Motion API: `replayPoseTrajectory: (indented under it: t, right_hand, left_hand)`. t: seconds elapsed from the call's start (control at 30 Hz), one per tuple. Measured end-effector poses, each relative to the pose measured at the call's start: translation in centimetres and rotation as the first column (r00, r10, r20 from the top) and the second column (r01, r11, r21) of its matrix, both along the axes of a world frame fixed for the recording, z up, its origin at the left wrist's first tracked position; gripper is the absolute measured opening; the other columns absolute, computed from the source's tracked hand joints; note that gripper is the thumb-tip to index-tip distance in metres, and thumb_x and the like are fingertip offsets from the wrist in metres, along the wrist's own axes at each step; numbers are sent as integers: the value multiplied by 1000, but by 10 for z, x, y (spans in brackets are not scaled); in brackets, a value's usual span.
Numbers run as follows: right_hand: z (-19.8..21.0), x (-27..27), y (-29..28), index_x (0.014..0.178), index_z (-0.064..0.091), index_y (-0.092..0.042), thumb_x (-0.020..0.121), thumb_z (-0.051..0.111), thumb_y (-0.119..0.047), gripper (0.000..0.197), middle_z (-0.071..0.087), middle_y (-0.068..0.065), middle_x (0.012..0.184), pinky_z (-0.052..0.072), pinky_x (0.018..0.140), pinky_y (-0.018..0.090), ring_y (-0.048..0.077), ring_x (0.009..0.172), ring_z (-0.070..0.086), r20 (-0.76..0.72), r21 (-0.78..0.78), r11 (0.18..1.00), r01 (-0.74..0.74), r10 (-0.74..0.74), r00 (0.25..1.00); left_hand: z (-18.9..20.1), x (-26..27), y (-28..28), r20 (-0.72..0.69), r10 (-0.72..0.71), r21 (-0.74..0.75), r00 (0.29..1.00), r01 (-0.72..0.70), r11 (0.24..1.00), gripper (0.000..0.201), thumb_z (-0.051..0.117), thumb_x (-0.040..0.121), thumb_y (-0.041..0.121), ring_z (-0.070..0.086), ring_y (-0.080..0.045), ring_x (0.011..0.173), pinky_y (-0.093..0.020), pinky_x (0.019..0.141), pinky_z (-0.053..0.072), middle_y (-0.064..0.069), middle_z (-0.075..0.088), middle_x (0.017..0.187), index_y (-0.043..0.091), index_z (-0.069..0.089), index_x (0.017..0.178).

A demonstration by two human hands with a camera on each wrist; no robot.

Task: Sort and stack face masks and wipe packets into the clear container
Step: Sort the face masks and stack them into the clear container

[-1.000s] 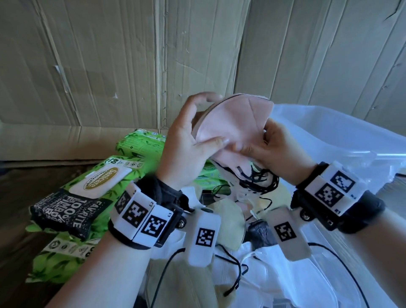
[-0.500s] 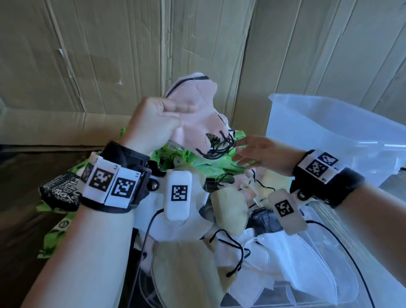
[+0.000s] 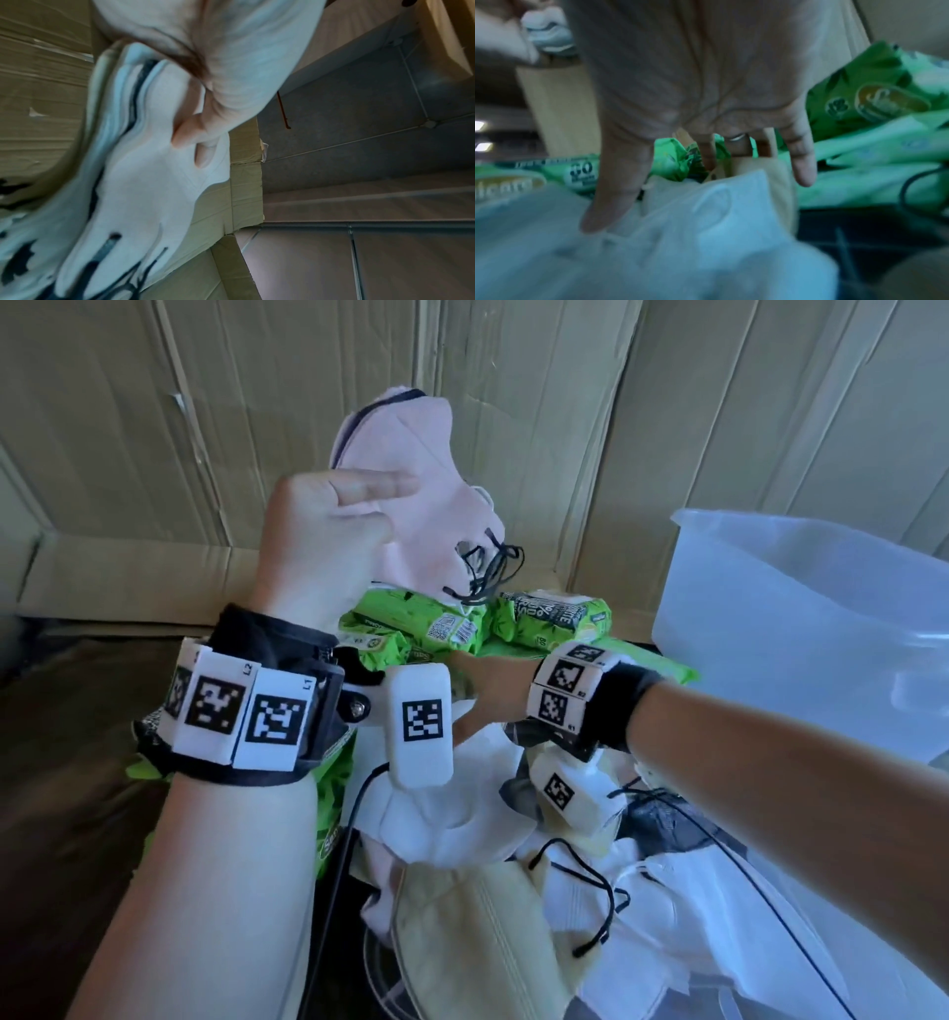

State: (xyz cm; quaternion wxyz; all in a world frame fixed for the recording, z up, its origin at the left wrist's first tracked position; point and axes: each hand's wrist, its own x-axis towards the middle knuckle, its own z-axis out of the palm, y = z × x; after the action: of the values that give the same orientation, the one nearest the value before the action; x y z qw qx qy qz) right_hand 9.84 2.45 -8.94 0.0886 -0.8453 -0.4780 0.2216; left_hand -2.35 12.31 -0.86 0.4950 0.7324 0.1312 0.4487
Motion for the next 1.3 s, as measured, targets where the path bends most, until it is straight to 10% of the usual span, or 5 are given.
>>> replayPoseTrajectory:
  t: [0.43,0.8,1.0,1.13,1.3]
  right_hand:
    - [24,-2,-13,117,58,-8,72,77,-18,49,57,-4,98,40,65,13,12,87,53,-24,235,970,61,-57,998]
    - [77,43,-139,69,53,-16,63,73,4,29,49,2,65,39,59,28,22,66,49,-215,747,412,521,-592,777]
    - [68,16,-146,94,53,-17,64,73,-1,40,56,2,82,43,62,31,22,72,52,-134,850,326,413,-626,769]
    - [62,-12,-143,118,44,-21,71,72,-9,56,60,-4,86,47,70,35,17,78,59,-225,884,285,371,-435,872]
    - [58,-25,-146,140,18,-35,73,48,-53,76,73,2,91,43,94,41,23,87,69,-365,883,260,391,-144,920]
  left_hand:
    - [3,-6,0,-70,30,14,997,-30,999,44,49,81,-5,37,-2,49,-8,38,29,16,57,71,35,66,90]
    - [-6,9,-34,-166,-20,217,986,56,975,43,44,86,-5,47,-10,35,-13,32,26,1,69,106,22,67,111]
    - [-29,23,-100,-223,-174,415,959,254,874,24,59,83,21,67,-13,95,-20,84,47,-3,73,103,14,74,100]
    - [-38,25,-119,-210,-343,319,915,396,861,51,62,63,60,66,-14,83,-30,75,49,2,74,86,20,73,92]
    - [-36,26,-114,-130,-371,186,919,390,902,43,87,56,42,67,-6,80,-27,76,53,11,73,88,24,72,92]
